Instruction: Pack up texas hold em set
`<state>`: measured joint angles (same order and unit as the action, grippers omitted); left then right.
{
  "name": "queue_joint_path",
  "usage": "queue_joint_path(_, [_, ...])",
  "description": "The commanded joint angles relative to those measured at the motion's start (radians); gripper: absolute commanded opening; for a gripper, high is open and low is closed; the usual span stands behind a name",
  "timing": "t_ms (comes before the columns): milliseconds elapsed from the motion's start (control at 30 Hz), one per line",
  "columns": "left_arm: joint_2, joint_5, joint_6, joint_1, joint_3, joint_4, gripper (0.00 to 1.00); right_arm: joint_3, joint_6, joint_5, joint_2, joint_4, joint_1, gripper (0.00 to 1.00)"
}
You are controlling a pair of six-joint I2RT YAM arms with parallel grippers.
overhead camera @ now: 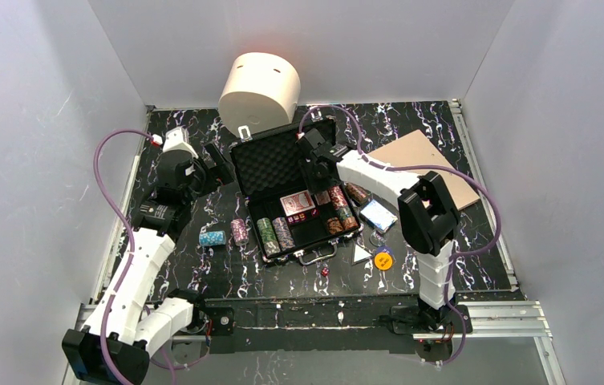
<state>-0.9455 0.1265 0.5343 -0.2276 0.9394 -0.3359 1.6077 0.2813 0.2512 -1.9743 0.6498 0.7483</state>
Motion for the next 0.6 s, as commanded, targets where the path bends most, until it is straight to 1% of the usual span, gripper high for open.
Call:
queue_joint_path(0, [0.035,0.025,-0.02,-0.003,-0.013,0.044,0.98,0.031,0.017,-0.036,0.002,-0.008,-0.001,0.45])
queue_joint_path(200, [0.052,0.027,-0.022,-0.004,-0.024,0.036,0.98,-0.006,0.023,-0.047,0.012,-0.022,-0.001,0.46])
queue_joint_path(400, [0.062,0.004,-0.056,-0.004,-0.021,0.038,0.98,-0.013,0.007,0.001,-0.004,-0.013,0.001,0.52])
queue_joint_path(467, [0.063,0.001,-0.059,-0.004,-0.017,0.036,0.98,-0.024,0.009,0.01,-0.001,-0.015,0.001,0.57])
queue_joint_path(567, [0.063,-0.005,-0.054,-0.004,-0.019,0.04,0.98,-0.049,0.007,-0.016,0.032,-0.051,0.001,0.67])
